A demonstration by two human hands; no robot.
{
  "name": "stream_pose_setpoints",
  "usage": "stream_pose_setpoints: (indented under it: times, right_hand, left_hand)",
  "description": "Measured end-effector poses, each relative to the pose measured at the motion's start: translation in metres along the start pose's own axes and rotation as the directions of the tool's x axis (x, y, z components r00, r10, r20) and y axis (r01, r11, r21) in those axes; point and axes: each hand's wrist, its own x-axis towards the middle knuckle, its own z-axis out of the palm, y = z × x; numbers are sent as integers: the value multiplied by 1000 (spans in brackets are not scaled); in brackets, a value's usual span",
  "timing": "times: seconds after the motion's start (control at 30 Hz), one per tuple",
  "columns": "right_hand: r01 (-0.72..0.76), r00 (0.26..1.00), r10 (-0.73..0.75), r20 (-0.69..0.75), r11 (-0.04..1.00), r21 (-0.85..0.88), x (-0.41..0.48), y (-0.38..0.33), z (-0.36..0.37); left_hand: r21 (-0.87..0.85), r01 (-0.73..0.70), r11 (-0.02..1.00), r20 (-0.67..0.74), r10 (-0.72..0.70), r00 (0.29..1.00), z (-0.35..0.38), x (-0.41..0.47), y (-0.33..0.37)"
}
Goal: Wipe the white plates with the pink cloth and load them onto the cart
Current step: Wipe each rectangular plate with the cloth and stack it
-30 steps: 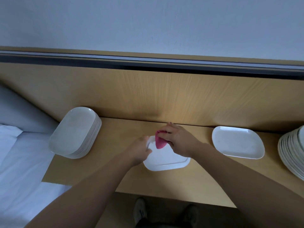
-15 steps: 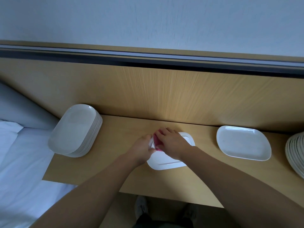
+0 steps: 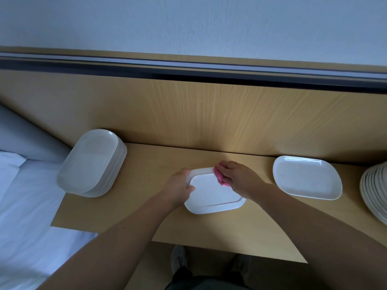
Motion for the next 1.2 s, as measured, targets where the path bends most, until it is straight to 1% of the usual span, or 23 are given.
stream_pose_setpoints:
  times: [0.03, 0.07, 0.1, 0.17, 0.23, 0.27, 0.3, 0.37, 0.4, 0.43, 0.5, 0.53, 0.6, 0.63, 0.7, 0.73, 0.8, 0.87, 0.9, 0.97, 1.07, 1.2]
  right_hand:
    - [-15, 1000, 15, -5, 1000, 18, -5, 4, -1]
    - [-39, 999, 38, 12, 994, 97, -10, 6, -2]
    - [-56, 998, 56, -4, 993, 108, -14, 10, -1]
    - [-86, 996, 86, 8, 991, 98, -18, 12, 1]
    - [-191, 982, 186, 41, 959, 208, -23, 8, 2]
    - [-249, 969, 245, 41, 948, 199, -25, 6, 1]
    - [-281, 959, 282, 21, 948, 149, -27, 6, 4]
    - [-325, 942, 323, 94, 946, 3, -34, 2, 9]
    - [-367, 919, 370, 137, 929, -44, -38, 2, 12]
    - [-417, 896, 420, 146, 908, -51, -41, 1, 16]
    - [-505, 857, 500, 126, 863, 8, -49, 0, 23]
    - [-520, 851, 513, 112, 853, 41, -53, -2, 26]
    - [-504, 862, 500, 84, 863, 34, -61, -4, 32]
    - [-496, 866, 492, 93, 868, 23, -64, -5, 34]
    - [-474, 875, 471, 111, 880, 0, -67, -4, 34]
    - [-453, 884, 452, 120, 891, -19, -67, -3, 33]
    - [-402, 896, 407, 178, 913, -66, -63, 0, 28]
    - [-325, 903, 350, 250, 936, -136, -59, -3, 19]
    - [-316, 908, 338, 248, 940, -125, -56, -3, 16]
    - [-409, 894, 403, 196, 912, -11, -53, -7, 11]
    - [-497, 867, 476, 150, 848, 182, -55, -8, 17]
    - [-549, 834, 542, 108, 793, 263, -68, -20, 32]
  left_hand:
    - [-6, 5, 1000, -3, -5, 1000, 0, 0, 0]
    - [-9, 10, 1000, -5, -10, 1000, 1, 1, 0]
    - [-9, 11, 1000, -5, -11, 1000, 1, 0, 1]
    - [-9, 10, 1000, -8, -10, 1000, 1, 1, 1]
    - [-23, 21, 1000, -13, -21, 1000, 2, 1, 2]
    - [-32, 27, 999, -18, -28, 999, 3, 0, 2]
    - [-41, 34, 999, -24, -35, 999, 4, 0, 2]
    - [-50, 53, 997, -29, -54, 998, 6, -1, 0]
    - [-57, 62, 996, -28, -63, 998, 7, -2, 0]
    - [-64, 70, 995, -28, -72, 997, 9, -4, -1]
    - [-77, 93, 993, -32, -95, 995, 10, -6, -2]
    - [-89, 100, 991, -34, -104, 994, 11, -7, -3]
    - [-105, 87, 991, -19, -90, 996, 11, -10, -6]
    - [-89, 51, 995, 6, -51, 999, 11, -11, -7]
    - [-19, -43, 999, 85, 45, 995, 10, -13, -13]
    - [12, -64, 998, 127, 62, 990, 10, -15, -16]
    - [24, -64, 998, 213, 57, 975, 7, -20, -21]
    - [11, -80, 997, 264, 74, 962, 8, -24, -26]
    - [15, -91, 996, 271, 84, 959, 8, -26, -27]
    - [3, -89, 996, 245, 85, 966, 11, -30, -28]
    - [-29, -60, 998, 177, 64, 982, 18, -34, -28]
    - [-22, -21, 1000, 146, 24, 989, 28, -40, -32]
